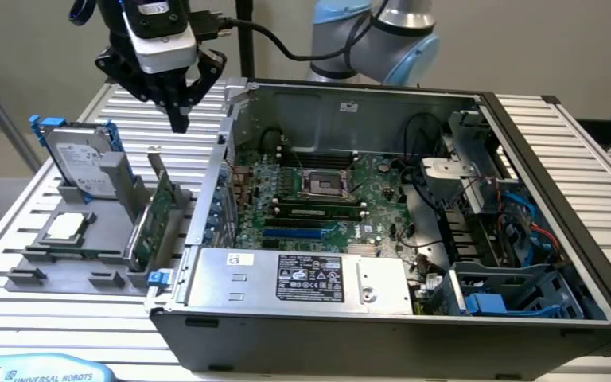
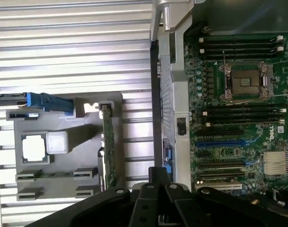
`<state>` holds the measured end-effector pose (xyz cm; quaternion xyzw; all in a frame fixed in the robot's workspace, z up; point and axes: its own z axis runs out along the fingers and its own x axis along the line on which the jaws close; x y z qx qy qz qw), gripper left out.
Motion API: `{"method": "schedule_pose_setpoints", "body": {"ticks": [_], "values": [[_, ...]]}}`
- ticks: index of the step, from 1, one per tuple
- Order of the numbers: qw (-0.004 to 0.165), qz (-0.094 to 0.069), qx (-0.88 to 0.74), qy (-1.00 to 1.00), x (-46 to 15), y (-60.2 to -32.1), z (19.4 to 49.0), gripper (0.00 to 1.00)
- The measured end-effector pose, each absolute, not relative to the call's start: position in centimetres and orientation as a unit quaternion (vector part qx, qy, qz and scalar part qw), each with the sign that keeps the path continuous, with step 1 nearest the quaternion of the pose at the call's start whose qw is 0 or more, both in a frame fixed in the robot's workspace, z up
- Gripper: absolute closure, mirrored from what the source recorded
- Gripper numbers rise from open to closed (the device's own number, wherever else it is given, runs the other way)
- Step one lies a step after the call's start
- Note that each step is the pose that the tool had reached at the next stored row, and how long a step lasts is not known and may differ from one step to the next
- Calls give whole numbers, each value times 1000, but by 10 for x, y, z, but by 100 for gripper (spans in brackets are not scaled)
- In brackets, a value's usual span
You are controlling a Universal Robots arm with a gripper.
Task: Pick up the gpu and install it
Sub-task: 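Reach for the gpu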
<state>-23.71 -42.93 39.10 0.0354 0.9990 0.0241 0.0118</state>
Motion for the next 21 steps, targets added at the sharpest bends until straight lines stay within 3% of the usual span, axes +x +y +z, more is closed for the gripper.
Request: {"method": "schedule_pose_setpoints", "body": {"ticks": [21], "values": [[12, 24, 35, 999, -317, -431, 382, 89]]}}
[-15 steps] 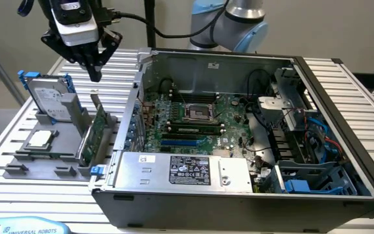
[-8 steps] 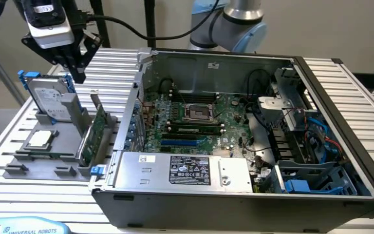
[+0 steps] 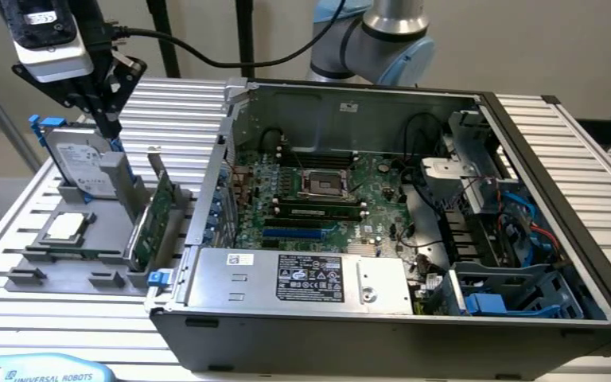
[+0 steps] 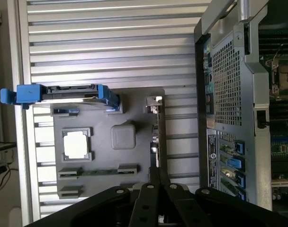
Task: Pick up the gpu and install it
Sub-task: 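Reach for the gpu, then pick up the gpu and move the gpu toward the slot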
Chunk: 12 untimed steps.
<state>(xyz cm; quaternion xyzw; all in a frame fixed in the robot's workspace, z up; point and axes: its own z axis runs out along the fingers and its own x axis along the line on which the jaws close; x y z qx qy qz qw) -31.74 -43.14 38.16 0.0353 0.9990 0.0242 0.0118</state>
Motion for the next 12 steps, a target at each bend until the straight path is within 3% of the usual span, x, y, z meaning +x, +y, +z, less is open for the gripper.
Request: {"method": "schedule_pose_setpoints", "body": {"ticks": [12], "values": [[12, 24, 35, 999, -317, -431, 382, 88]]}}
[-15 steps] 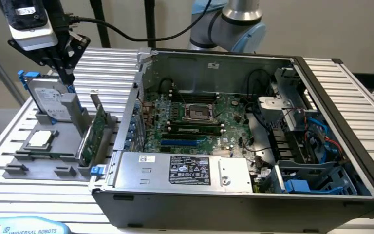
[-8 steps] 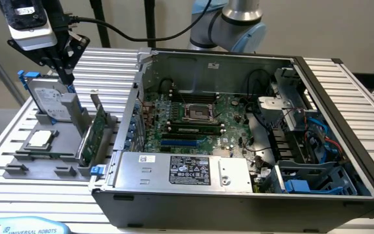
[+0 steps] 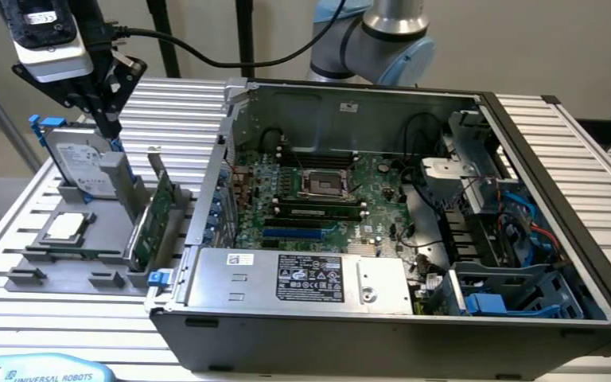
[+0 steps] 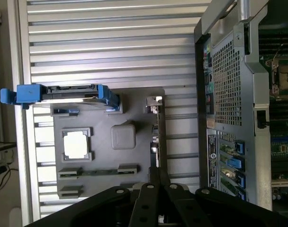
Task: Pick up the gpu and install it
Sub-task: 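Pick up the gpu and move the gpu toward the slot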
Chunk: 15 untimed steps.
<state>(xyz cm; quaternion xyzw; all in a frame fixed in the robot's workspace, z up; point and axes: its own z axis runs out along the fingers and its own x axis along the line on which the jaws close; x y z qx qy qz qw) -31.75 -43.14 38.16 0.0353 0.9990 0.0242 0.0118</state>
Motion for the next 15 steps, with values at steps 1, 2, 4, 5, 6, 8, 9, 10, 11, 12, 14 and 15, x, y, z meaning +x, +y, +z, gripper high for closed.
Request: {"method": "schedule_pose_setpoints", "body": {"ticks": [1, 2, 4, 5, 6, 8, 9, 10, 11, 12, 14, 15], "values": [[12, 24, 35, 999, -317, -431, 382, 88], [12, 24, 35, 999, -317, -431, 382, 82], [12, 24, 35, 999, -317, -431, 382, 70], [12, 24, 35, 999, -317, -431, 382, 70], [12, 24, 35, 999, -317, -431, 382, 64], [12, 24, 35, 999, -317, -431, 382, 58], [12, 24, 35, 999, -317, -431, 382, 58], [12, 24, 35, 999, -317, -431, 382, 52], [12, 24, 35, 999, -317, -431, 381, 52], [12, 24, 35, 999, -317, -431, 379, 52], [12, 24, 35, 999, -317, -431, 376, 52], [12, 24, 35, 999, -317, -431, 374, 52]]}}
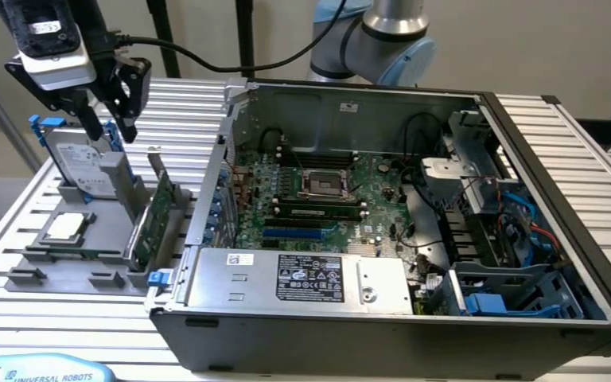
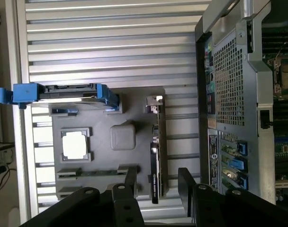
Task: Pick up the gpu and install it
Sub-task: 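Pick up the gpu and move the gpu toward the slot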
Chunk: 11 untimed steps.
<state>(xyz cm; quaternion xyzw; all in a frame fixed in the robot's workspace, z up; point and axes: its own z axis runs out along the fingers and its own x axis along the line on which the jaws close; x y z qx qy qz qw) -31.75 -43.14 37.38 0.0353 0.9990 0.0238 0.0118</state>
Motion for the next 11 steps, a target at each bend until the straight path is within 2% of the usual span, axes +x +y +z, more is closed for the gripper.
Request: {"method": "schedule_pose_setpoints", "body": {"ticks": [11], "values": [[12, 24, 35, 999, -317, -433, 354, 52]]}}
